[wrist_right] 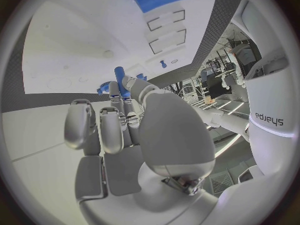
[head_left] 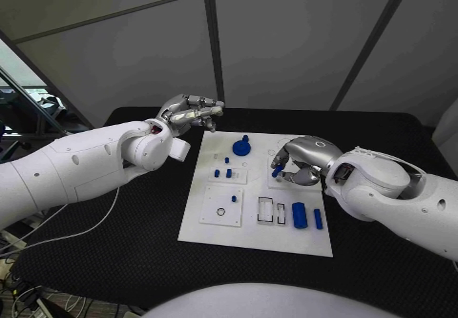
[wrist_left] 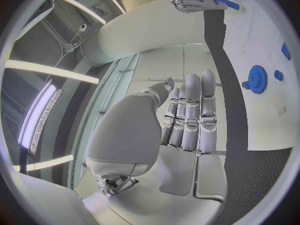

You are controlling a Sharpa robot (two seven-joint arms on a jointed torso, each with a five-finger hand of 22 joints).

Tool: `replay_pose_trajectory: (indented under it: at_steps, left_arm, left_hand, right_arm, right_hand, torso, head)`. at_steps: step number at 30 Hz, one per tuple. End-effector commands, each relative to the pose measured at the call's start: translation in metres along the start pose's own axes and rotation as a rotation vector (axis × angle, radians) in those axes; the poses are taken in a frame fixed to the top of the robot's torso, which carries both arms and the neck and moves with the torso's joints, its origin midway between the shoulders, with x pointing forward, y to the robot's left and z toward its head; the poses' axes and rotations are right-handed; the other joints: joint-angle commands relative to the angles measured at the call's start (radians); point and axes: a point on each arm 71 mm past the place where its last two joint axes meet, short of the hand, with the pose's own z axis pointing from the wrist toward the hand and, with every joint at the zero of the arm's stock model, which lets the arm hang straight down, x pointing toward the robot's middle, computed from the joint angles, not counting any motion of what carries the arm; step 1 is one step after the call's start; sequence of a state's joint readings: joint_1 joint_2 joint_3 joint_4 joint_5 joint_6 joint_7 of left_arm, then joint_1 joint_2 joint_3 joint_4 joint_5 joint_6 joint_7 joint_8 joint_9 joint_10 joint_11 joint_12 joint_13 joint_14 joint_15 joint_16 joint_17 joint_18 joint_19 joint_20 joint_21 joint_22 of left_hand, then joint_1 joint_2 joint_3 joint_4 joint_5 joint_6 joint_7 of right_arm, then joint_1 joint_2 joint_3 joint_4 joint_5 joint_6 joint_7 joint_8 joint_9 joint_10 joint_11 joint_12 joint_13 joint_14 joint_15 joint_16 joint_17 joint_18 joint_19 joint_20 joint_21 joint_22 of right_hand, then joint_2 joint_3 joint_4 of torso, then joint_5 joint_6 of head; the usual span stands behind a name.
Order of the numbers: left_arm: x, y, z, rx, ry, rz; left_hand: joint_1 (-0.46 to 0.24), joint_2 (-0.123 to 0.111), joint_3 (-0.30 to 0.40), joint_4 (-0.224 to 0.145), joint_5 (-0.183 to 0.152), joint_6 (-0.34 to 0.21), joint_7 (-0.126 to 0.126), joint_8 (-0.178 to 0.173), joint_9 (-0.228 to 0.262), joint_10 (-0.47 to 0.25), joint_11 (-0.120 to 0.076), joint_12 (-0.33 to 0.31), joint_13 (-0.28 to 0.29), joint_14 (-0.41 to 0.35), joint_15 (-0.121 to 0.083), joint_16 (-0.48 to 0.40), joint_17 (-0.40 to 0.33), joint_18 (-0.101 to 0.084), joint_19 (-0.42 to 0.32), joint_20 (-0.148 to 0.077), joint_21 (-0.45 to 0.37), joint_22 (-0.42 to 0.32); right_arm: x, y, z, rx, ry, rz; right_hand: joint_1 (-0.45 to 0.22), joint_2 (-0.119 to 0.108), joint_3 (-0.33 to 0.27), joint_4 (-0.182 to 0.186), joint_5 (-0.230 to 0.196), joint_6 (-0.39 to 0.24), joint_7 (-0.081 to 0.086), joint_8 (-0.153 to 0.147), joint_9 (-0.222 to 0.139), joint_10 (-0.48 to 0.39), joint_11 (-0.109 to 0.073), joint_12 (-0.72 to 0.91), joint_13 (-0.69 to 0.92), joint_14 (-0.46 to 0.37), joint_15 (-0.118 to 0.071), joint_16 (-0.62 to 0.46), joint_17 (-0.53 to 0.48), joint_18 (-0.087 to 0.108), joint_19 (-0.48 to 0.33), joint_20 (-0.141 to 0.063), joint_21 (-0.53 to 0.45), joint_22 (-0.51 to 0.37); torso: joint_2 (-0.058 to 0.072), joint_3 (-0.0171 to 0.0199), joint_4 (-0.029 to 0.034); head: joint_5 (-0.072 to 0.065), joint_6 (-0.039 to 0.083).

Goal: Assemble the parts on the task board

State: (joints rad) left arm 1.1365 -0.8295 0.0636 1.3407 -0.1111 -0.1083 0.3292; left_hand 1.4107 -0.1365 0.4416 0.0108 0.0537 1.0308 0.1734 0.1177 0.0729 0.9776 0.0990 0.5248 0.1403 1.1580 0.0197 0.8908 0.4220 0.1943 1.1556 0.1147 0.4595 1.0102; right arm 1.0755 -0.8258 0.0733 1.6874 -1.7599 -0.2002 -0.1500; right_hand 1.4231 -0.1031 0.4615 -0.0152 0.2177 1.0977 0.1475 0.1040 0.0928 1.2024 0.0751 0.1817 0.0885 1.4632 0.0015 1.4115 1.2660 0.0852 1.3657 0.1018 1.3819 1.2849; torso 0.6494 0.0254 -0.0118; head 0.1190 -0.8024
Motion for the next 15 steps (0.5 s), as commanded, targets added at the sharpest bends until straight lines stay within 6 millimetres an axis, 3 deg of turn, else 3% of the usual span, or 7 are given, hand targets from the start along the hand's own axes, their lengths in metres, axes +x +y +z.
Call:
replay_pose_trajectory:
  at_steps: [1, 6, 15]
  left_arm:
    - [0.000, -0.001, 0.001, 0.004, 0.003, -0.005]
    - [0.001, -0.001, 0.001, 0.004, 0.003, -0.006]
    - [0.005, 0.000, 0.004, 0.004, 0.012, -0.010]
  left_hand:
    - [-0.010, -0.003, -0.005, 0.001, 0.004, -0.005, -0.001, 0.006, 0.001, -0.006, 0.001, 0.006, -0.001, 0.005, -0.001, -0.006, -0.001, -0.012, -0.002, 0.002, -0.001, -0.002]
    - [-0.010, -0.003, -0.005, 0.001, 0.004, -0.005, -0.001, 0.006, 0.001, -0.006, 0.001, 0.006, -0.001, 0.005, -0.001, -0.006, -0.001, -0.012, -0.002, 0.002, -0.001, -0.002]
    - [-0.010, -0.003, -0.005, 0.001, 0.004, -0.005, -0.001, 0.006, 0.001, -0.006, 0.001, 0.006, -0.001, 0.005, -0.001, -0.007, -0.002, -0.012, -0.002, 0.002, -0.001, -0.002]
  right_arm:
    - [-0.010, 0.011, -0.003, -0.037, -0.076, 0.040]
    - [-0.014, 0.031, -0.003, -0.090, -0.092, 0.078]
    - [-0.006, 0.080, 0.018, -0.243, -0.054, 0.137]
  right_hand:
    - [0.004, 0.004, 0.006, 0.002, -0.001, 0.008, 0.002, -0.001, -0.001, 0.009, -0.001, -0.003, 0.001, 0.056, -0.007, 0.003, 0.001, -0.017, 0.009, 0.001, 0.003, 0.002]
    - [0.004, 0.003, 0.007, 0.001, -0.001, 0.008, 0.002, -0.001, -0.001, 0.009, -0.001, -0.005, 0.001, 0.055, -0.007, 0.003, 0.001, -0.017, 0.009, 0.001, 0.004, 0.003]
    - [-0.004, -0.004, 0.013, 0.000, 0.016, 0.002, 0.006, -0.009, -0.003, 0.005, 0.003, -0.018, -0.001, 0.055, -0.004, 0.003, -0.002, -0.016, 0.005, 0.002, 0.002, -0.001]
  torso:
    - [0.000, -0.0005, 0.0003]
    - [0.001, -0.0013, 0.0014]
    - [0.003, -0.0015, 0.0036]
  head:
    - [0.002, 0.001]
    - [0.008, 0.001]
    - [0.017, -0.008]
